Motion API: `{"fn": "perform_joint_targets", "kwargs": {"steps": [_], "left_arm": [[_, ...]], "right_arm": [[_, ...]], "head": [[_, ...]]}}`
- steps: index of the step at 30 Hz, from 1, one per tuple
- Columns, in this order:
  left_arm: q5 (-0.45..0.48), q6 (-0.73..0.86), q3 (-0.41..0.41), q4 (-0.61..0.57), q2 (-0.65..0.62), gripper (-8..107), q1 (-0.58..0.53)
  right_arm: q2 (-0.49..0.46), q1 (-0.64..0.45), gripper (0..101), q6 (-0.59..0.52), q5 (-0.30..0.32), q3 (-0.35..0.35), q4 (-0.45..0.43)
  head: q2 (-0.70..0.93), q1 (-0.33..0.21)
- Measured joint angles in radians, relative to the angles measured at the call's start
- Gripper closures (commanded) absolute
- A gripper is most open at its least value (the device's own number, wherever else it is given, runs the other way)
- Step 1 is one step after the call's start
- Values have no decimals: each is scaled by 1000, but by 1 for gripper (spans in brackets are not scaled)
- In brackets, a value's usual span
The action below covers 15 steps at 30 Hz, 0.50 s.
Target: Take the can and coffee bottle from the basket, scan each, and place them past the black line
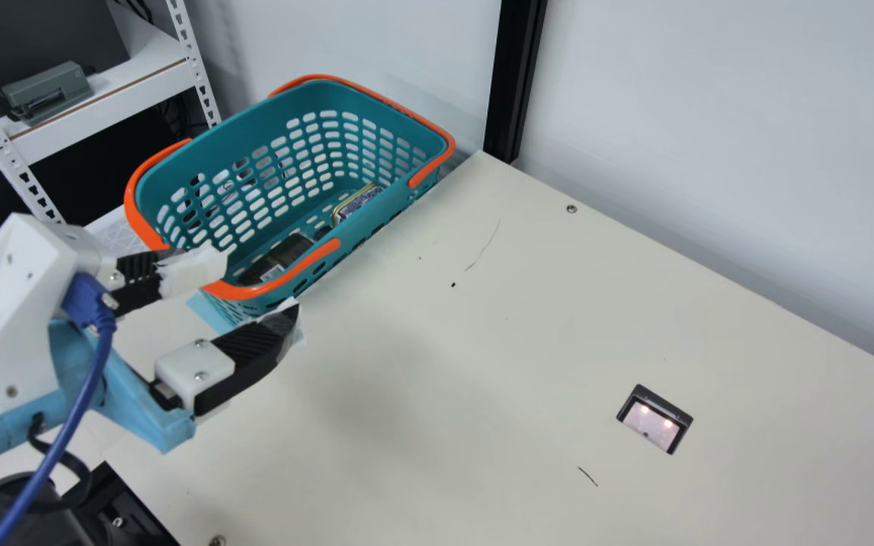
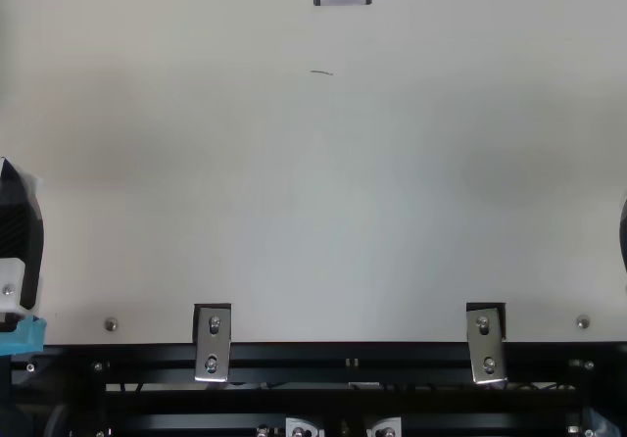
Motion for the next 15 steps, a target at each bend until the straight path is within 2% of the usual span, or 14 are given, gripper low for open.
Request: {"fn": "perform_joint_targets", "kwargs": {"steps": [8,15], "left_arm": [[-6,2,-14,-10,14,9,6],[-35,-13,-93,-16,95,9,29]], "right_arm": [[0,0,0,0,0,0,0],[0,0,0,0,0,0,0]], "head": [[0,5],[0,5]]}}
